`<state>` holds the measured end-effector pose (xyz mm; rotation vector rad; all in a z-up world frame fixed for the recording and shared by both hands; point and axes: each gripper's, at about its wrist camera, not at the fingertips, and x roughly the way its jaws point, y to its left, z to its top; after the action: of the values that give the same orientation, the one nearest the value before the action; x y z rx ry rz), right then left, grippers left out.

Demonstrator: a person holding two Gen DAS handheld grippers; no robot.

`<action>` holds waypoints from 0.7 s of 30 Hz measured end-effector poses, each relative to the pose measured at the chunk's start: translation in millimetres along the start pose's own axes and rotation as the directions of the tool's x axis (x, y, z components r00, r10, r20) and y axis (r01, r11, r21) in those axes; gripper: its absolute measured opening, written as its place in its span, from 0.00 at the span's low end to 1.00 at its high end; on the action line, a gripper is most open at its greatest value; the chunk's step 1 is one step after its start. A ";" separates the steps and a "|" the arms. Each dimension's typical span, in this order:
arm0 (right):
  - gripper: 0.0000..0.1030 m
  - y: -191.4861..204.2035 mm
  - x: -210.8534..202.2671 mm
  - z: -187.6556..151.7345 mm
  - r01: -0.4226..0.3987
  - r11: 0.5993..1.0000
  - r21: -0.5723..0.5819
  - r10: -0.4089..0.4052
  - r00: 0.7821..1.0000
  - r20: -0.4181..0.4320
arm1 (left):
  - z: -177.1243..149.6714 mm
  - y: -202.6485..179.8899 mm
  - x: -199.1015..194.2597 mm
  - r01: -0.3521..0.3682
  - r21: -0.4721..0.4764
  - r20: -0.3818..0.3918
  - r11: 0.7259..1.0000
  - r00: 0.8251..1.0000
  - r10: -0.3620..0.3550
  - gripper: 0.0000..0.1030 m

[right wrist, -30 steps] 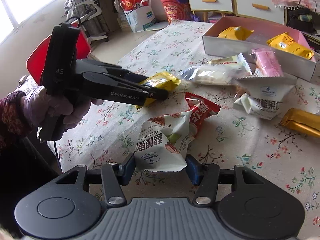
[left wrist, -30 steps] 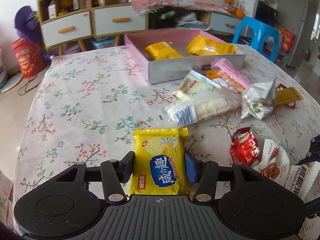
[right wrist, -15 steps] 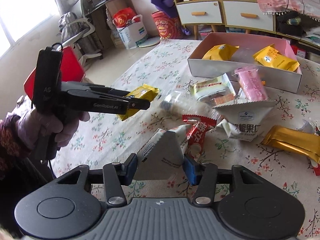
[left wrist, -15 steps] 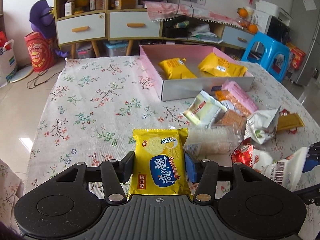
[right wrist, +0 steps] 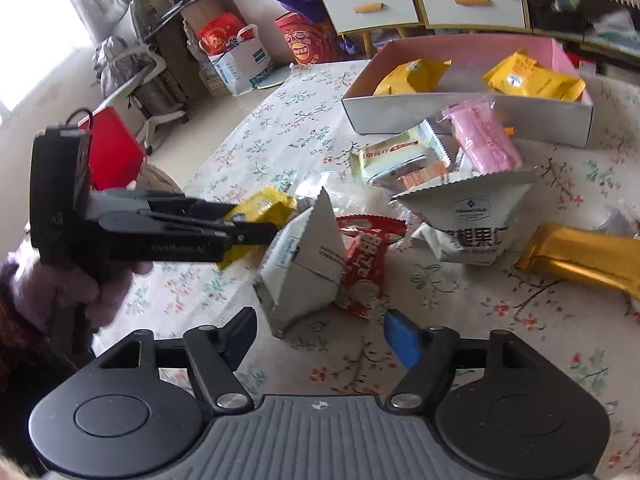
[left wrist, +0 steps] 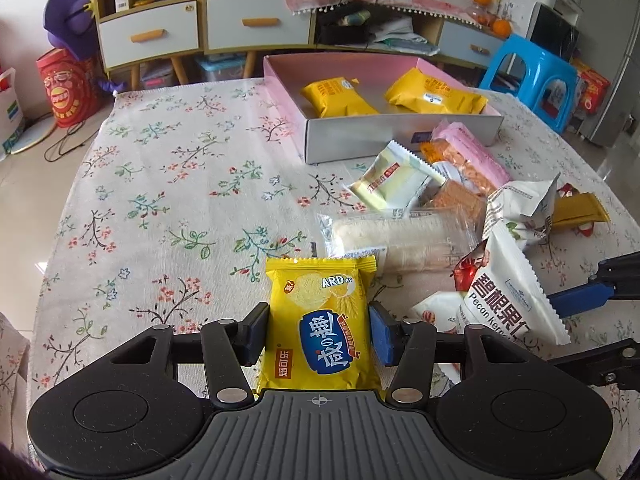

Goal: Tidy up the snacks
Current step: 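Carry cracker pack and pecan pack into the pink box and release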

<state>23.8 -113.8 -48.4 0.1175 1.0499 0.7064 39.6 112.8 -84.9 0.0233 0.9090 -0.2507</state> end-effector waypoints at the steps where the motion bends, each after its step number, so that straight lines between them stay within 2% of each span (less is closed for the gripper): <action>1: 0.60 0.5 1.0 1.6 -0.018 1.000 0.019 0.018 1.000 -0.001 | 0.2 0.8 0.3 -0.004 -0.003 -0.002 1.000 1.000 0.004 0.48; 6: 0.60 2.5 6.2 16.2 -0.058 0.993 0.098 0.057 0.998 0.017 | -1.6 4.8 0.8 -0.011 -0.016 -0.010 1.000 1.000 0.011 0.48; 11: 0.59 -4.5 21.5 26.1 -0.068 0.975 0.210 0.071 0.997 -0.008 | -4.7 4.5 2.0 -0.012 -0.010 -0.017 1.000 1.000 0.012 0.48; 14: 0.46 -8.1 29.1 28.7 -0.067 0.964 0.259 0.076 0.997 -0.024 | -5.0 4.0 1.7 -0.013 -0.004 -0.017 1.000 1.000 0.013 0.48; 15: 0.36 -9.7 30.3 29.4 -0.062 0.961 0.269 0.072 0.997 -0.030 | -4.9 4.4 1.5 -0.012 -0.005 -0.017 1.000 1.000 0.012 0.48; 21: 0.30 -12.2 23.7 30.0 -0.082 0.954 0.289 0.091 0.996 -0.019 | -0.1 8.1 -3.1 -0.020 -0.025 -0.010 1.000 1.000 0.019 0.48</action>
<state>61.6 -102.4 -55.9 0.4072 1.1795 0.6317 39.5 121.3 -83.3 0.0104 0.9215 -0.2214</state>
